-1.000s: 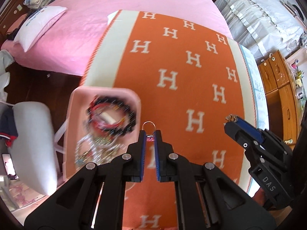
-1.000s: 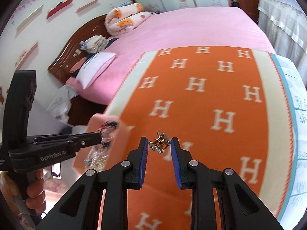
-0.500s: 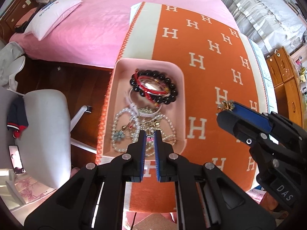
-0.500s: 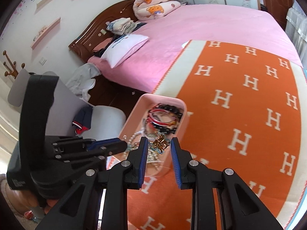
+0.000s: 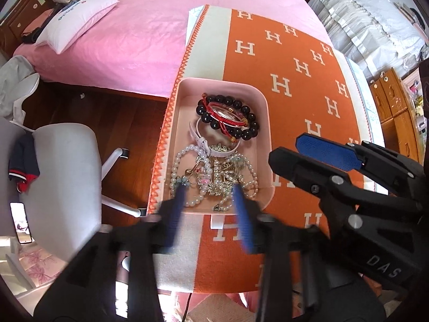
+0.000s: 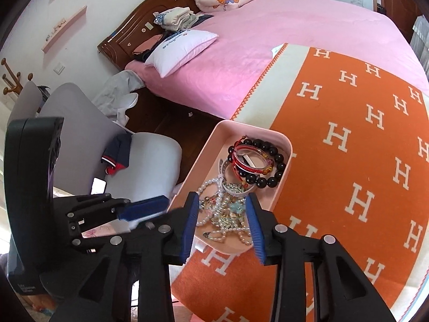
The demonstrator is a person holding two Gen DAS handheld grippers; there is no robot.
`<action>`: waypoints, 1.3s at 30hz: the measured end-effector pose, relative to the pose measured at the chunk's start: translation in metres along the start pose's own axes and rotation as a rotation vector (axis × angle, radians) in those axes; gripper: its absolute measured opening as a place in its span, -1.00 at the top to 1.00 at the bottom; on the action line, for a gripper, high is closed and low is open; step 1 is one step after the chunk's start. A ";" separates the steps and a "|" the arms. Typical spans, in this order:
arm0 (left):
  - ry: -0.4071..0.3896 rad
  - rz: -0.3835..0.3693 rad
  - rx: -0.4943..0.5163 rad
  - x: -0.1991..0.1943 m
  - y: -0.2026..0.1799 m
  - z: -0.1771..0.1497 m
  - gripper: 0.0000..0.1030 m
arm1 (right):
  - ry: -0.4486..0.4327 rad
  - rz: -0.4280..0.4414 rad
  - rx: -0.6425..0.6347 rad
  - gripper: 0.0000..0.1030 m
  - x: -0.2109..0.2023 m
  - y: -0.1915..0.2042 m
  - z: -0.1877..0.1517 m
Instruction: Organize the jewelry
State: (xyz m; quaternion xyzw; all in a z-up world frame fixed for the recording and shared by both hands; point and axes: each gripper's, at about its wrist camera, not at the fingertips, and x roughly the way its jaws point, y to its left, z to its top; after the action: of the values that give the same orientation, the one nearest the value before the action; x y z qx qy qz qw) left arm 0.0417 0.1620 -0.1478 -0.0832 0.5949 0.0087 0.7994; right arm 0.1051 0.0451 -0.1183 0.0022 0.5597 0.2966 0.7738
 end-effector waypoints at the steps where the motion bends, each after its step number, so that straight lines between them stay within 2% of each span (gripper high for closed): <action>1: -0.009 -0.001 -0.001 -0.002 0.001 -0.002 -0.01 | -0.003 -0.004 -0.002 0.28 -0.002 0.002 0.000; 12: -0.061 -0.024 0.040 -0.030 0.003 -0.012 -0.02 | -0.063 -0.085 -0.003 0.26 -0.044 0.016 -0.019; 14: -0.065 -0.026 0.056 -0.033 -0.002 -0.015 -0.02 | -0.079 -0.103 0.006 0.17 -0.054 0.015 -0.025; 16: -0.062 -0.020 0.070 -0.033 -0.008 -0.016 -0.02 | -0.099 -0.128 0.022 -0.03 -0.066 0.012 -0.034; 18: -0.069 -0.027 0.087 -0.035 -0.015 -0.017 -0.02 | -0.118 -0.154 0.042 -0.11 -0.078 0.007 -0.043; 23: -0.119 -0.019 0.160 -0.046 -0.044 -0.022 -0.02 | -0.137 -0.231 0.109 -0.13 -0.106 -0.012 -0.068; 28: -0.205 0.003 0.237 -0.066 -0.080 -0.024 -0.02 | -0.159 -0.278 0.177 -0.19 -0.144 -0.032 -0.093; 31: -0.250 0.013 0.258 -0.081 -0.103 -0.023 -0.03 | -0.179 -0.304 0.207 -0.31 -0.170 -0.042 -0.105; 36: -0.287 0.016 0.270 -0.105 -0.138 -0.020 -0.04 | -0.213 -0.321 0.255 -0.36 -0.216 -0.062 -0.118; 37: -0.300 0.022 0.268 -0.110 -0.145 -0.020 -0.06 | -0.221 -0.321 0.258 -0.37 -0.223 -0.064 -0.119; 39: -0.311 0.032 0.258 -0.117 -0.156 -0.021 -0.29 | -0.239 -0.333 0.250 -0.39 -0.238 -0.068 -0.121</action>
State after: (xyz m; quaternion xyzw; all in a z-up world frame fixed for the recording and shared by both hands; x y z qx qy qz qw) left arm 0.0047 0.0148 -0.0227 0.0318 0.4617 -0.0421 0.8854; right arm -0.0163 -0.1607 0.0197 0.0408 0.4890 0.0910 0.8666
